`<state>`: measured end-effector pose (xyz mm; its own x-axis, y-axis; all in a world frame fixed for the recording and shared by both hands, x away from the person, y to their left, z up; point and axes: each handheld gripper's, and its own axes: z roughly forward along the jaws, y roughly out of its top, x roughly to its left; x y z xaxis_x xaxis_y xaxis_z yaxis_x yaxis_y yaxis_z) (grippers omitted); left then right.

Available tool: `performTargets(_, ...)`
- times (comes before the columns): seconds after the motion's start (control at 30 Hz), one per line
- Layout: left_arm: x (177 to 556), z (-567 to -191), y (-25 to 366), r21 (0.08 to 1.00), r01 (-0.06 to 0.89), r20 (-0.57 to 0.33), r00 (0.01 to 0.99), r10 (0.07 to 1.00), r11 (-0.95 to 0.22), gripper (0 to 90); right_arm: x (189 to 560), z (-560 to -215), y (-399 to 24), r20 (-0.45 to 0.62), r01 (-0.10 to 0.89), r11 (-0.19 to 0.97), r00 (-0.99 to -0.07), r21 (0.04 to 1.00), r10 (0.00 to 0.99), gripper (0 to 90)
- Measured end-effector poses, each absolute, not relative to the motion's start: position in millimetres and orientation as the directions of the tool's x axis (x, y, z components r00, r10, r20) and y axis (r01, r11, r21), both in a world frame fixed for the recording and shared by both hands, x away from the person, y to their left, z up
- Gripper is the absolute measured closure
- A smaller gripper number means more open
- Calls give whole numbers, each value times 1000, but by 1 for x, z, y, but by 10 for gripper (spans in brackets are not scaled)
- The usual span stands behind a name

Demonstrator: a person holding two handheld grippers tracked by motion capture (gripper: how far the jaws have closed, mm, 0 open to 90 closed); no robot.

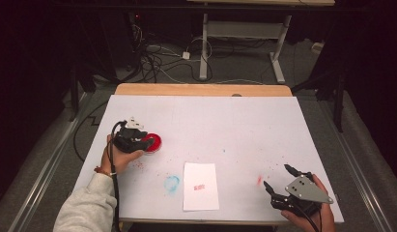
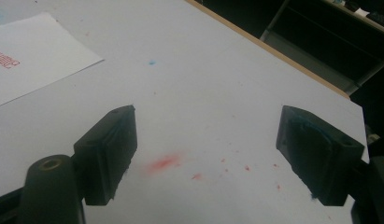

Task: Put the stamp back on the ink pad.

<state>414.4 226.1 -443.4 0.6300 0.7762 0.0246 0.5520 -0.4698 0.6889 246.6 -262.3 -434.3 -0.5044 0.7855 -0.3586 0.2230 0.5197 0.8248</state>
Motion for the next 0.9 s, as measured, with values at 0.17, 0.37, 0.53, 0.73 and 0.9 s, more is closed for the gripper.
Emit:
performTargets(0.17, 410, -438, 224, 726, 506, 62, 626, 777, -465, 452, 247, -435, -262, -358, 224, 522, -508, 823, 783, 210)
performTargets(0.37, 403, -431, 224, 781, 442, 91, 618, 781, -441, 399, 246, -435, -262, -359, 222, 520, -506, 825, 785, 211)
performTargets(0.53, 400, -429, 221, 800, 418, 93, 622, 777, -431, 311, 246, -435, -262, -358, 222, 521, -508, 824, 783, 210)
performTargets(0.73, 397, -427, 218, 822, 392, 96, 619, 779, -413, 192, 247, -435, -263, -361, 220, 524, -510, 823, 781, 210)
performTargets(0.9, 394, -426, 214, 832, 374, 101, 624, 775, -409, 161, 247, -435, -263, -355, 222, 518, -507, 826, 785, 210)
